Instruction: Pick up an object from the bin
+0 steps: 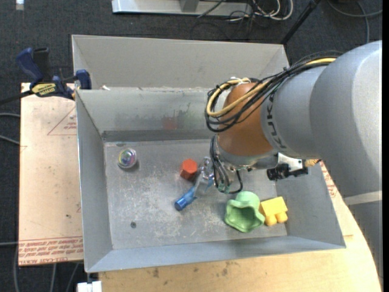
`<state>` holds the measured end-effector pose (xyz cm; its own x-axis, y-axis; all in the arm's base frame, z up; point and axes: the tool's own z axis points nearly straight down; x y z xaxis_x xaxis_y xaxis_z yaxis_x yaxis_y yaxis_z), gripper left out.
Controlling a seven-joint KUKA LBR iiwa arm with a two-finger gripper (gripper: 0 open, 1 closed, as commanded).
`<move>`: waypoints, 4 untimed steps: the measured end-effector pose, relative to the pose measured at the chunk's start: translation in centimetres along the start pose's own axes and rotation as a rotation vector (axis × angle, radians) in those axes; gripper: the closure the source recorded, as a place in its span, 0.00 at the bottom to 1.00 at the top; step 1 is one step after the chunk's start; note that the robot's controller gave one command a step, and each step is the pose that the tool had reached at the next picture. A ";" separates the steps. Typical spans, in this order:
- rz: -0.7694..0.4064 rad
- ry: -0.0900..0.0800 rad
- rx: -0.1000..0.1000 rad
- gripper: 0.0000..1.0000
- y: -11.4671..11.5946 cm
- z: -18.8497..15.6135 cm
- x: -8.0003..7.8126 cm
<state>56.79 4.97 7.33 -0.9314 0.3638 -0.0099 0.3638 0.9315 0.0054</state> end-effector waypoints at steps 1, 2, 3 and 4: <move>0.000 0.001 0.002 0.00 -0.1 0.1 0.0; 0.000 0.006 0.000 1.00 0.1 0.1 0.1; 0.001 0.002 0.002 0.00 -0.1 0.1 0.0; 0.150 0.004 0.004 0.00 -1.6 0.2 -5.8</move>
Offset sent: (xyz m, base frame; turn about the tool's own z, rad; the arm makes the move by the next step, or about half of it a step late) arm 0.0000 0.0000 0.0000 0.0000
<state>61.58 1.33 7.21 -0.8666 0.4990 -0.0048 0.4990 0.8666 0.0023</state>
